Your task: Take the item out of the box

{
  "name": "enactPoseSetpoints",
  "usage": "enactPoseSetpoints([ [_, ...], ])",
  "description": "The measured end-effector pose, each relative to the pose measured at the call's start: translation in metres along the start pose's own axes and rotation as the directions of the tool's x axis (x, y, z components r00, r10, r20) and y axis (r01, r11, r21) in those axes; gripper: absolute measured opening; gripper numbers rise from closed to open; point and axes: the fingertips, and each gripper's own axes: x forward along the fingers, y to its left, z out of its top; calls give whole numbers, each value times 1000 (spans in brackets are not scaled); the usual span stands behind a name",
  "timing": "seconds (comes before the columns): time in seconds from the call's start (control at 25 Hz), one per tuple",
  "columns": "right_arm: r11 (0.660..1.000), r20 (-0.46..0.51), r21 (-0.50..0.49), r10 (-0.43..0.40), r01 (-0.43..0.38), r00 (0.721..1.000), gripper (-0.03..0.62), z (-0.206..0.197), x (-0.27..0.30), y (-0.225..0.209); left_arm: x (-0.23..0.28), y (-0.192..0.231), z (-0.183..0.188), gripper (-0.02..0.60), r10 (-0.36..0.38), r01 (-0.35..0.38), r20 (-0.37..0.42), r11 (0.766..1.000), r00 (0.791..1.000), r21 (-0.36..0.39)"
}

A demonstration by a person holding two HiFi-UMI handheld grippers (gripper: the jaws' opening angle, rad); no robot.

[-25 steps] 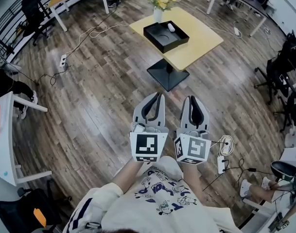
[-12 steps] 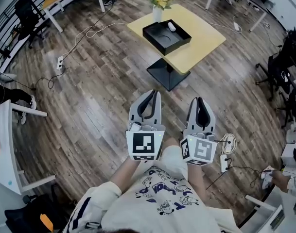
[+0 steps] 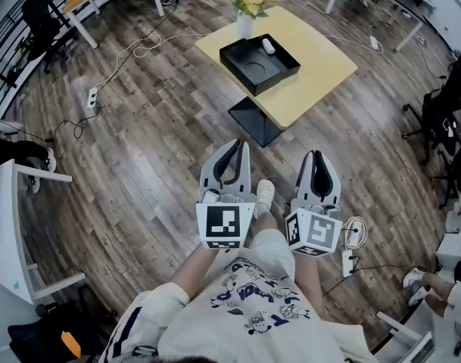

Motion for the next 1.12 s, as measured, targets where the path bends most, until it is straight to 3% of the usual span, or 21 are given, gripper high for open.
enactPoseSetpoints([
  [0.72,992,-9,9,129,-129,992,48,14,178,-81,184,0,24,26,126,-127,-3,992,992,-5],
  [1.12,984,-26,24,176,-176,984,48,6,241,-111,248,-4,19,26,169,-169,-30,985,985,-15],
])
